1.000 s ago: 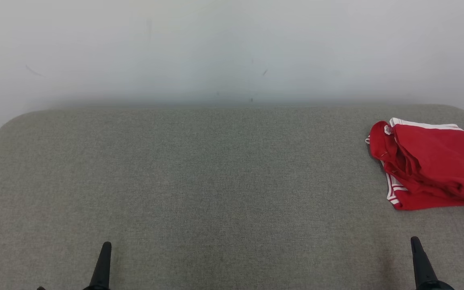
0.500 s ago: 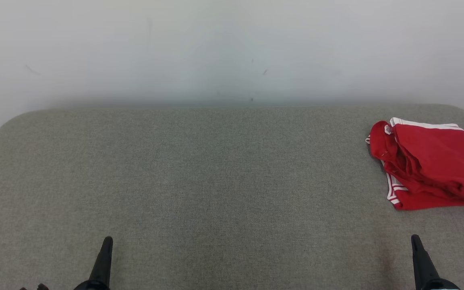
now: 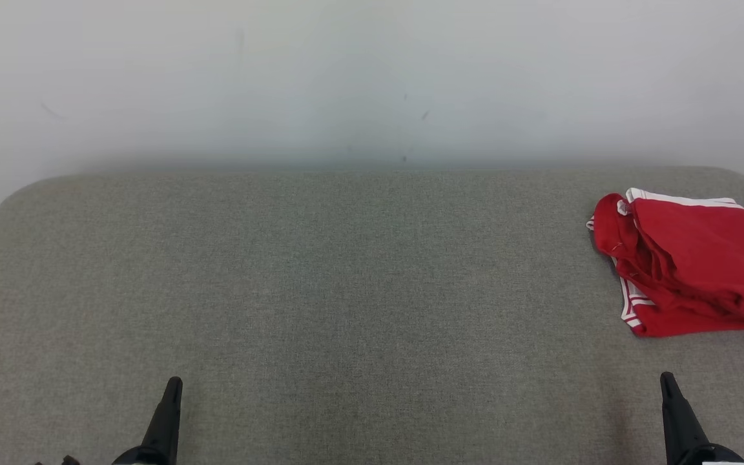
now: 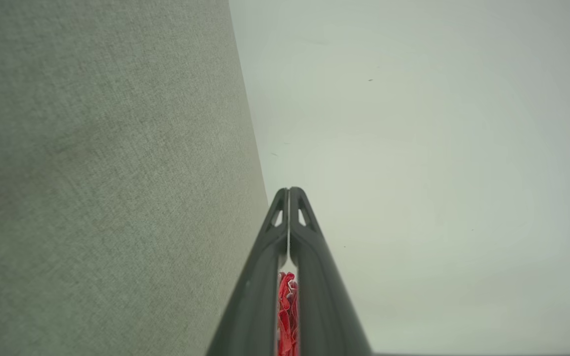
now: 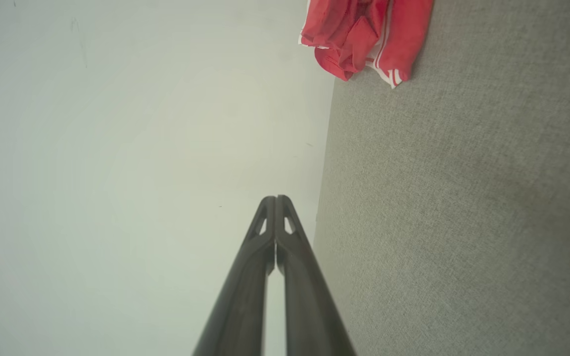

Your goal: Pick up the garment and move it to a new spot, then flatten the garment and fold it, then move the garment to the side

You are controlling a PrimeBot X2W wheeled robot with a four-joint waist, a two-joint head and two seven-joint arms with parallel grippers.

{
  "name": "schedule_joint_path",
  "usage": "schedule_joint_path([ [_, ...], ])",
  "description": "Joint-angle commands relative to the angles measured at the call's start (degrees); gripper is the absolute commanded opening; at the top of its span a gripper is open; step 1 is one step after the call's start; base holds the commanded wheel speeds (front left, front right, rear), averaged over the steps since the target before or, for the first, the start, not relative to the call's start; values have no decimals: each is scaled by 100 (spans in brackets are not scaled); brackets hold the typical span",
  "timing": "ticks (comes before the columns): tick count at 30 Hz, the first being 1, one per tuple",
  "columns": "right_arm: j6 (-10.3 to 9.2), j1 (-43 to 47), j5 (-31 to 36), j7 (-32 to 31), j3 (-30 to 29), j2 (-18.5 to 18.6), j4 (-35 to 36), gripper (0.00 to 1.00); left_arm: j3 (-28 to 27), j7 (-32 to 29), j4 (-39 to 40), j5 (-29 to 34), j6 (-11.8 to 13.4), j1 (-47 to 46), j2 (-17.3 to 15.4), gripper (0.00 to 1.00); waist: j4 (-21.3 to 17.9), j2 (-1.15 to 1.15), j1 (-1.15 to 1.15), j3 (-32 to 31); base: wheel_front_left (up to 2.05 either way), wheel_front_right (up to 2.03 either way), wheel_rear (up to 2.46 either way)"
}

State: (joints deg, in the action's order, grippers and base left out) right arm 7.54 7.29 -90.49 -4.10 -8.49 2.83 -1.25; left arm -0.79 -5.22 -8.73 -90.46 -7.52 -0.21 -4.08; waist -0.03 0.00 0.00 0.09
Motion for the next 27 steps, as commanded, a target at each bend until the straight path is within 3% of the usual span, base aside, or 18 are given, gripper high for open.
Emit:
schedule_joint_path([
  [1,-9,11,-138,-52,-22,9,31,0,-28,-47,22,-146,6,-78,1,0,0,0,0,1,0,0,0],
  [8,-10,13,-407,-102,-34,8,68,0,-46,-133,27,-421,6,-104,10,0,2,0,0,5,0,0,0],
  [27,-10,14,-392,-100,-32,8,64,0,-74,-149,23,-343,6,-100,44,0,2,0,0,5,0,0,0],
])
